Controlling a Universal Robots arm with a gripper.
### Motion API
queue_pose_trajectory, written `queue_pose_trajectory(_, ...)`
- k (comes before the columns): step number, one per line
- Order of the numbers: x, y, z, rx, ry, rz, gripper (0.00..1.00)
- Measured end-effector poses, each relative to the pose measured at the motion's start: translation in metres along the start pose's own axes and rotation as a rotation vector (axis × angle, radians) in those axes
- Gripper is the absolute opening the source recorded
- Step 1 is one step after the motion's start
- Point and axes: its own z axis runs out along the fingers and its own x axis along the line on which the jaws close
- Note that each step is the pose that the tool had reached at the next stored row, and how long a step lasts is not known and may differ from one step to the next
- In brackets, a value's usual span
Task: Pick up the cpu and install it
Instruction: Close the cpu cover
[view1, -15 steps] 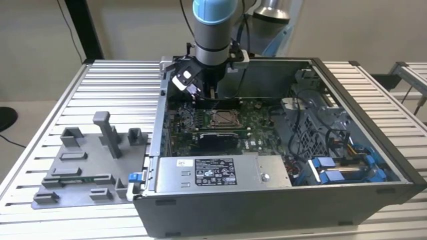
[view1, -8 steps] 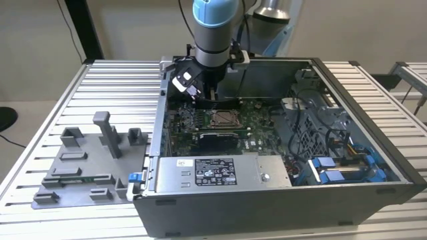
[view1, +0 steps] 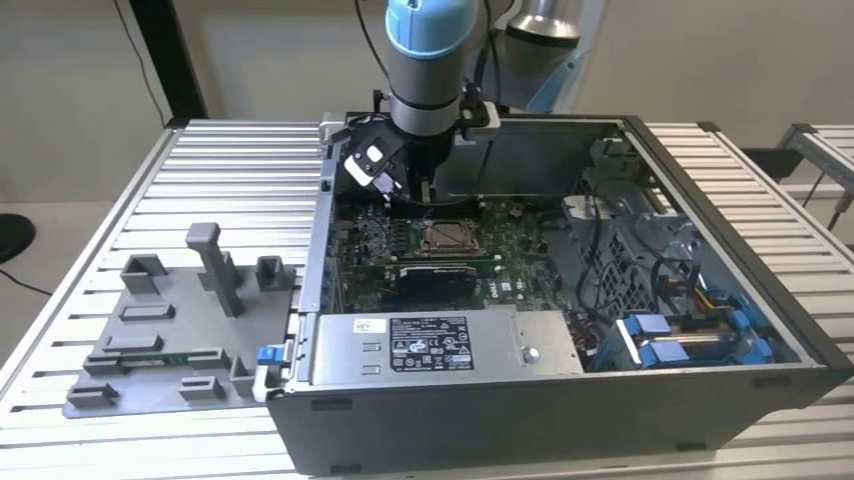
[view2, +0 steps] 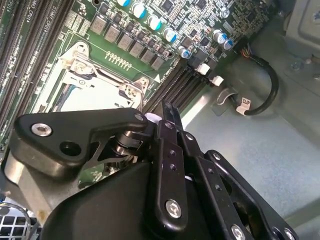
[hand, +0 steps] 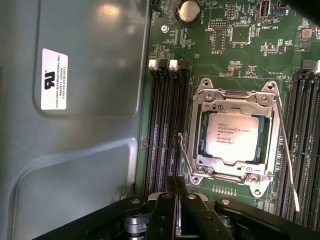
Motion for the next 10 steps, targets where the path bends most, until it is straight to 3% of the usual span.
queue_pose_trajectory(10, -0.0036, 0.0004, 0.0032, 0.0, 0.0, 0.0, 0.0)
